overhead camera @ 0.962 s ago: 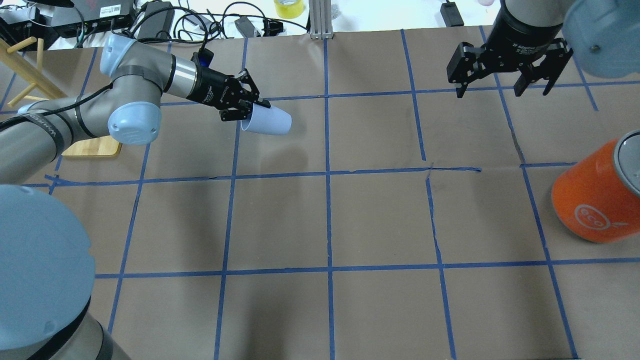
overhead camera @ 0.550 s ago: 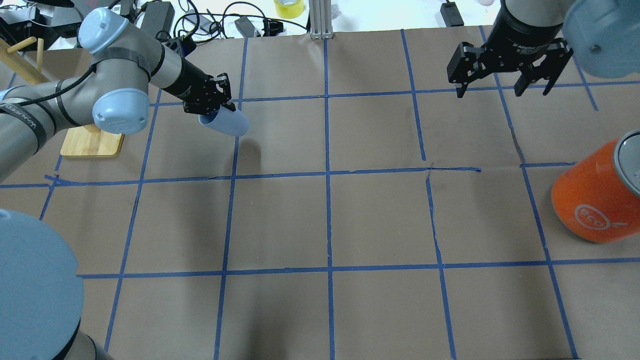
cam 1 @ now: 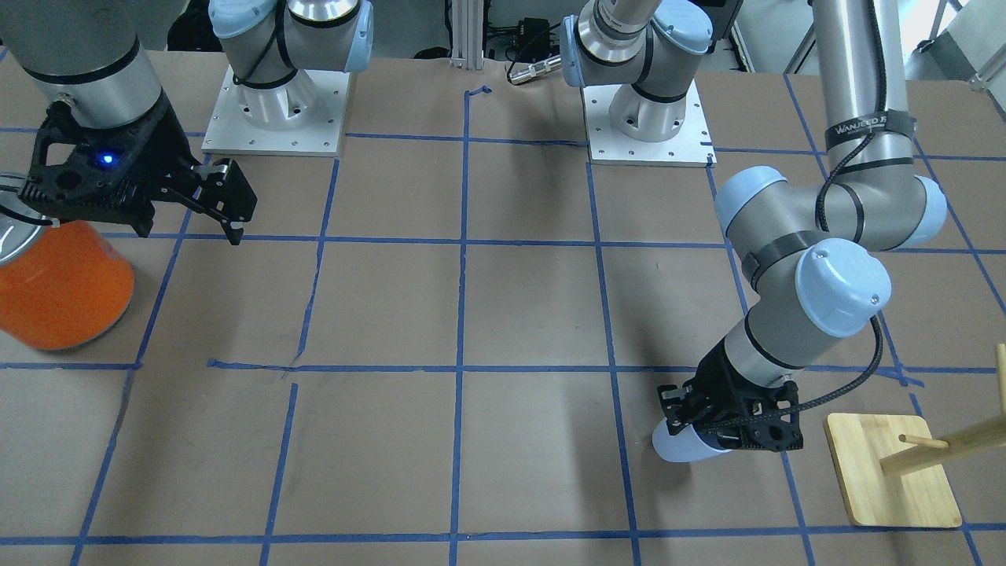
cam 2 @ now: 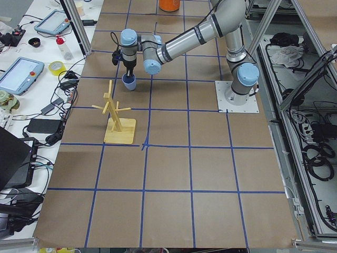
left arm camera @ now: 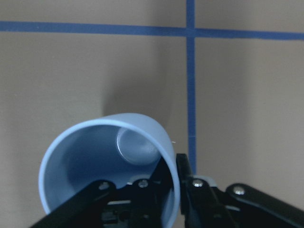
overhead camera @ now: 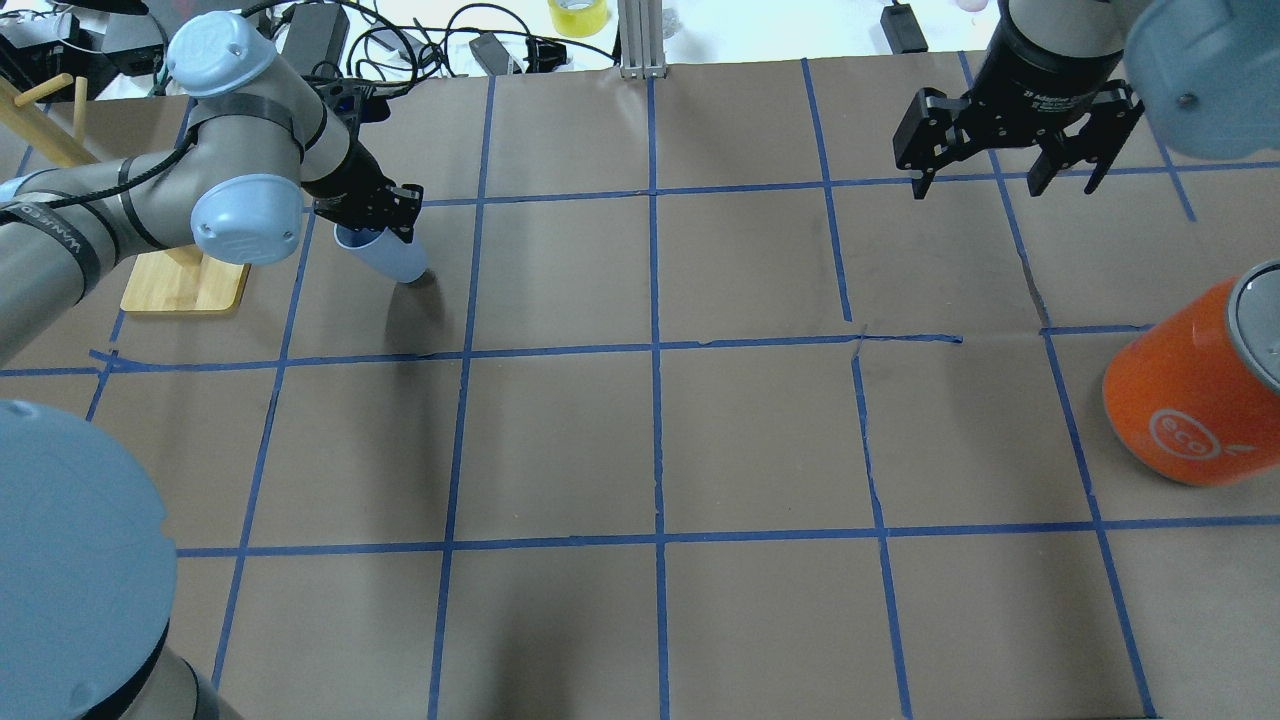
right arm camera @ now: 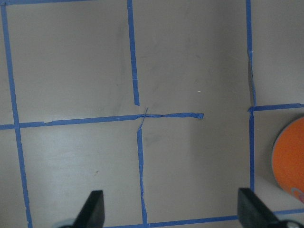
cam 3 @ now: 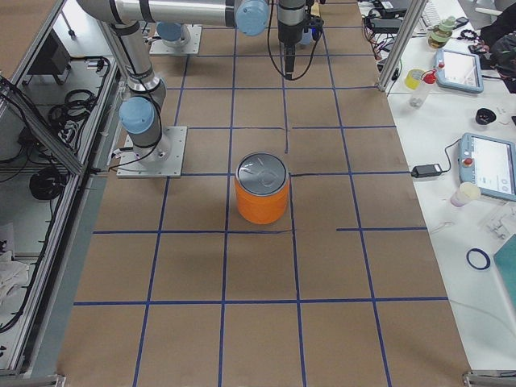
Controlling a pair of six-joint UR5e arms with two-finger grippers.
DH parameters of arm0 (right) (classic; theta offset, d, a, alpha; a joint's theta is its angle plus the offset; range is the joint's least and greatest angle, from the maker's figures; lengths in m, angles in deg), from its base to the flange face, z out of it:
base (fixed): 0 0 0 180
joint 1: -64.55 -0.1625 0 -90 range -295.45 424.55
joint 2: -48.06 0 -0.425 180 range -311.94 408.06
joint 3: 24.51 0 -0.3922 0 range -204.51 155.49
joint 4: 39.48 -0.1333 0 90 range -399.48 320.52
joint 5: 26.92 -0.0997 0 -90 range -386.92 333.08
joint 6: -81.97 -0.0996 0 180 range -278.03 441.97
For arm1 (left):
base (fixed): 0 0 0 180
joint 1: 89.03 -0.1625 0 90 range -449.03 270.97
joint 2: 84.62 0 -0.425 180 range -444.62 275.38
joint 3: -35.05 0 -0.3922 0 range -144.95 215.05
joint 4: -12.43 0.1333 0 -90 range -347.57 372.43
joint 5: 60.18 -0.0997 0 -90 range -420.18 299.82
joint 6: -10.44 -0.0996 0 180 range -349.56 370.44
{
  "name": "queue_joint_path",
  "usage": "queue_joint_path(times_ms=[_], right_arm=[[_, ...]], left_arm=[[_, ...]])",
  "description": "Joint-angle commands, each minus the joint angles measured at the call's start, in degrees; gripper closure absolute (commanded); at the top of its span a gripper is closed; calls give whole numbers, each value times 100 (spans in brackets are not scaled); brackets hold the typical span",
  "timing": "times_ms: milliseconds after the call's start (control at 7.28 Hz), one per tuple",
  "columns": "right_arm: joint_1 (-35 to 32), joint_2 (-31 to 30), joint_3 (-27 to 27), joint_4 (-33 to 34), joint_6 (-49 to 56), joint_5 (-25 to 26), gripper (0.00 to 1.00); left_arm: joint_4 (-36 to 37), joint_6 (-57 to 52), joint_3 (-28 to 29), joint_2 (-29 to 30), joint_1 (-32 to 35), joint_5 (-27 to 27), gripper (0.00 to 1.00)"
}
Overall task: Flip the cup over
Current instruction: 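Rotate the cup upright with the left gripper and set it down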
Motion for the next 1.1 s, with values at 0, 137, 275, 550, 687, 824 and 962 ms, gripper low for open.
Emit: queue_joint_path(times_ms=[0, 137, 275, 550, 687, 824, 962], right_arm=[[0, 0, -4, 3, 7, 1, 0], [0, 0, -4, 3, 7, 1, 0], [0, 0, -4, 3, 7, 1, 0], [0, 0, -4, 3, 7, 1, 0], [0, 0, -4, 3, 7, 1, 0], [0, 0, -4, 3, -2, 1, 0], [0, 0, -12, -5, -2, 1, 0]], left_arm=[[-2, -711, 15, 95, 0, -475, 100], [7, -792, 15, 112, 0, -485, 100], [33, -784, 23, 121, 0, -485, 66], [60, -723, 32, 43, 0, -476, 18], [-10, -713, 32, -167, 0, -468, 10], [-167, -696, 41, -378, 69, -476, 2], [-691, -417, 163, -632, 183, -494, 0]])
